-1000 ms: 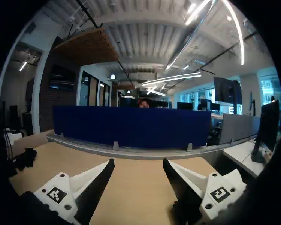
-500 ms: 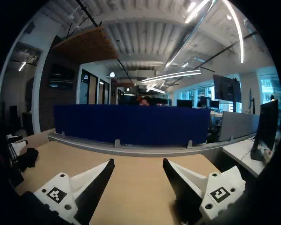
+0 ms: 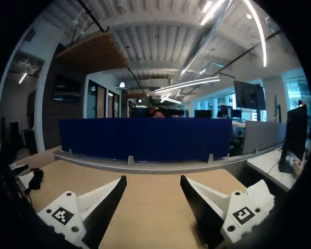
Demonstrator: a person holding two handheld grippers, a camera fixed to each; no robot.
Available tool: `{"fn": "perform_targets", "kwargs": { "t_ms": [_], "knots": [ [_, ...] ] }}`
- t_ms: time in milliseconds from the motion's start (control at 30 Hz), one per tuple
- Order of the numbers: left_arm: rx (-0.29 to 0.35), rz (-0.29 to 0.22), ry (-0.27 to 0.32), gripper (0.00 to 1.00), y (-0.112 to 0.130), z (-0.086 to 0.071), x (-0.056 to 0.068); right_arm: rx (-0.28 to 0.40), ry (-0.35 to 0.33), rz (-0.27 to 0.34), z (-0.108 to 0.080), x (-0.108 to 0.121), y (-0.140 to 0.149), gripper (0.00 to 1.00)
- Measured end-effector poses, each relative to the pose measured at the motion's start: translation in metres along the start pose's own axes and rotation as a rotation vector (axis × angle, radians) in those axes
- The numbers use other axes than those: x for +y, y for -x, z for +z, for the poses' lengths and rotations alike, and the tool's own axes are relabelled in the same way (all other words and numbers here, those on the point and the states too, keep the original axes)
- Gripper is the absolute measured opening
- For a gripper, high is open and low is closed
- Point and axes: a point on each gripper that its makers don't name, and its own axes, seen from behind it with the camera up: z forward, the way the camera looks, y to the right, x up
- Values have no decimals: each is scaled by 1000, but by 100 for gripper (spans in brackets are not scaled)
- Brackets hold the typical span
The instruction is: Fold towel
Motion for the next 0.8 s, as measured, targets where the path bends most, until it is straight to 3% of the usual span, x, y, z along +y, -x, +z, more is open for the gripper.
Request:
{"fn": "perform_targets", "kwargs": {
  "t_ms": [400,800],
  "knots": [
    [5,22,-1,97,60,2,4,4,-1,-28,7,1,30,100],
    [2,12,-4,97,81,5,-3,2,-30,-37,17,-16,41,100]
  ]
}}
